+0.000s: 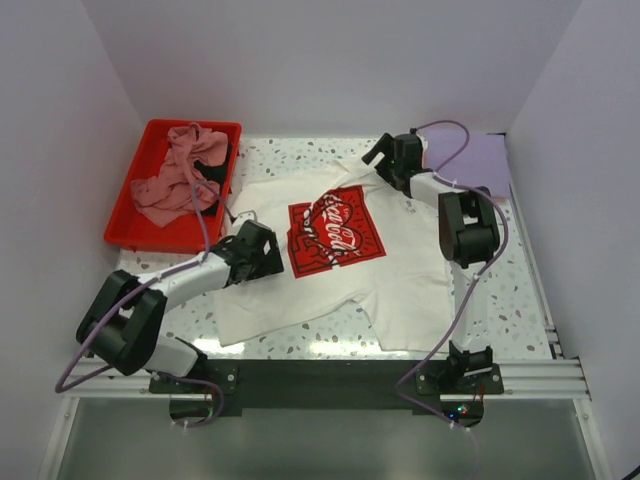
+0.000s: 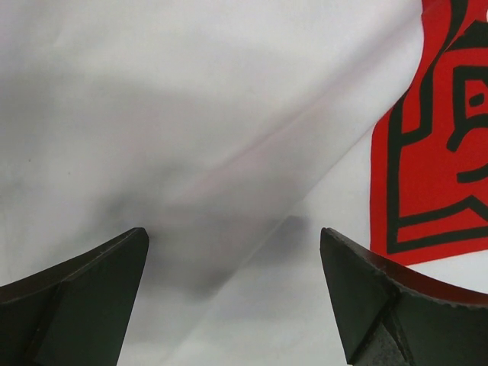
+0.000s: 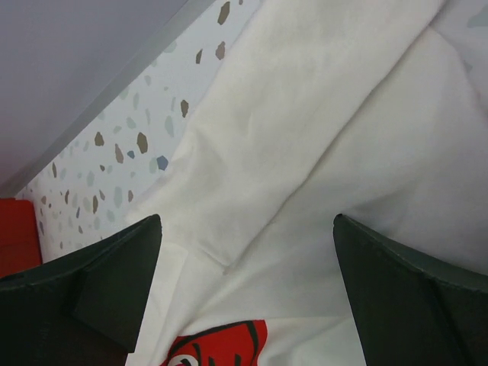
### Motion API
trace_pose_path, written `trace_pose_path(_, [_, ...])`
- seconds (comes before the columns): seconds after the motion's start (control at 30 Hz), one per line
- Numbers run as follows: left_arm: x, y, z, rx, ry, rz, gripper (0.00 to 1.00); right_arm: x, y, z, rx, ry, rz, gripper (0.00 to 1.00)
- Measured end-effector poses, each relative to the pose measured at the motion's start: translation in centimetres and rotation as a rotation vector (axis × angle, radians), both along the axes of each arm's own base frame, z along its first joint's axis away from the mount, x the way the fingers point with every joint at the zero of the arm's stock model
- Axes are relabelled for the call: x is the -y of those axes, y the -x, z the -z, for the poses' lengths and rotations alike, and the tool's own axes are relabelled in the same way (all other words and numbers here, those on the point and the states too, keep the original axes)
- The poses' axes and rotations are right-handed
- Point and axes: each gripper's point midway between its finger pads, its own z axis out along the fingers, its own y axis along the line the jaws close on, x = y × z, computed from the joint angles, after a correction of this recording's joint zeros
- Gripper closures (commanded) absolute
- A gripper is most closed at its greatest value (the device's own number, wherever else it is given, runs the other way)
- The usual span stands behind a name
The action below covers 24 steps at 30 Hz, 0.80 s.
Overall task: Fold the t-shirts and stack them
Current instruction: Flatten the tshirt out
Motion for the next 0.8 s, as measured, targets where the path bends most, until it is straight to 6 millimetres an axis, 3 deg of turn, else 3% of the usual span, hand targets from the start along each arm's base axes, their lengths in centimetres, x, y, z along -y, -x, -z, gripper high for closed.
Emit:
trace_pose_path(0.13, [-0.2,1.5,0.0,0.003,0.029,0.022,0.0,1.3,1.2,0.2,-0.021,0.055,0.007,0.01])
trace_pose_path(0.27, [-0.5,2.6,0.0,0.023,0.058,0.031,0.0,2.5,4.2,0.6,-0.07,0.092,0.022,0.01])
trace_pose_path(0.63, [-1.3,6.0,-0.4,0.026,0.16,-0.028,0.0,6.7,18.7,1.5,-0.239,0.142,0.073,0.01])
trace_pose_path(0.8, [-2.4,8.6,-0.9,-0.02,0.175,-0.074,0.0,7.6,22.1,1.5,-0.284,0.184,0.057,0.01])
